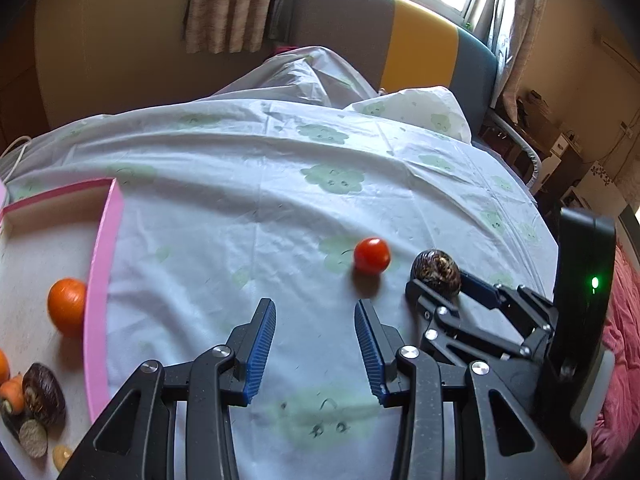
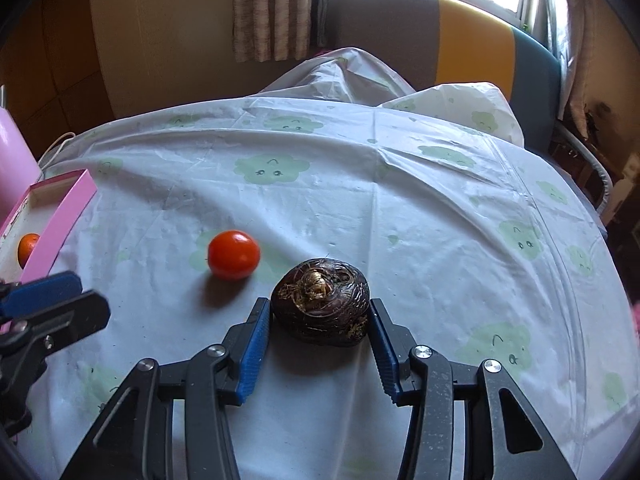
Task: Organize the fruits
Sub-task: 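Grasp the dark taro with right tool while left grasps the red cherry tomato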
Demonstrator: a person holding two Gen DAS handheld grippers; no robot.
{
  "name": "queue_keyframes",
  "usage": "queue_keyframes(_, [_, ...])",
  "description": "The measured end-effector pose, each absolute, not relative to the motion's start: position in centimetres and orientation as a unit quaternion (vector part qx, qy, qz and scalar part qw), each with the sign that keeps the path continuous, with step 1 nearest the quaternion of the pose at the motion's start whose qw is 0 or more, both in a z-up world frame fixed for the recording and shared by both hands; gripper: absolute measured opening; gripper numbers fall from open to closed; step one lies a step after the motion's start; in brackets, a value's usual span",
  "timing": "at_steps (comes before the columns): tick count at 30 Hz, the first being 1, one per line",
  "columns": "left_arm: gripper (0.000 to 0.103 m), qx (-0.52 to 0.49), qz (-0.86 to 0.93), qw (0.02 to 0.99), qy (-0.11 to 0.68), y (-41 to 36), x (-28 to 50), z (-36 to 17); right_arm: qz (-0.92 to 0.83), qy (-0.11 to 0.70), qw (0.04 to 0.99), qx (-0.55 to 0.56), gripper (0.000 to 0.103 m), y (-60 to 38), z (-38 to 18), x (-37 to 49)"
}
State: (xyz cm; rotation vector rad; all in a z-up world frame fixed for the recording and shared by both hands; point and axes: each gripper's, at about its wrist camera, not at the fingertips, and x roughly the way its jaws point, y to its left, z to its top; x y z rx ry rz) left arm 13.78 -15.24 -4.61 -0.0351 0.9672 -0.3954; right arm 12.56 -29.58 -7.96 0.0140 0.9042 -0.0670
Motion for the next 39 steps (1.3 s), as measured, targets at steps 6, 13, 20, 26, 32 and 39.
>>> queue_keyframes(6, [0.042,-0.011,-0.209,0.863,0.46,-17.4,15.1,-4.7,-0.039,0.434,0.9,0.014,0.049,-30.1,-7.9,12.1])
queue_keyframes(13, [0.042,0.003,-0.223,0.857,0.464,-19.4,16.6,-5.5,-0.042,0.433,0.9,0.022,0.049,-30.4,-8.0,11.8])
queue_keyframes(20, [0.042,0.009,-0.23,0.851,0.471,-20.9,17.7,-6.3,-0.041,0.43,0.902,0.027,0.049,-30.6,-8.1,11.7])
queue_keyframes(26, [0.03,0.005,-0.223,0.844,0.487,-21.4,18.9,-7.8,-0.041,0.428,0.902,0.027,0.049,-30.6,-8.1,11.7])
queue_keyframes(32, [0.029,0.007,-0.206,0.852,0.481,-20.1,17.7,-7.5,-0.037,0.428,0.902,0.036,0.049,-30.8,-8.2,11.7])
queue_keyframes(39, [0.029,0.01,-0.171,0.863,0.476,-16.7,15.1,-7.4,-0.035,0.431,0.901,0.04,0.049,-30.9,-8.3,11.8])
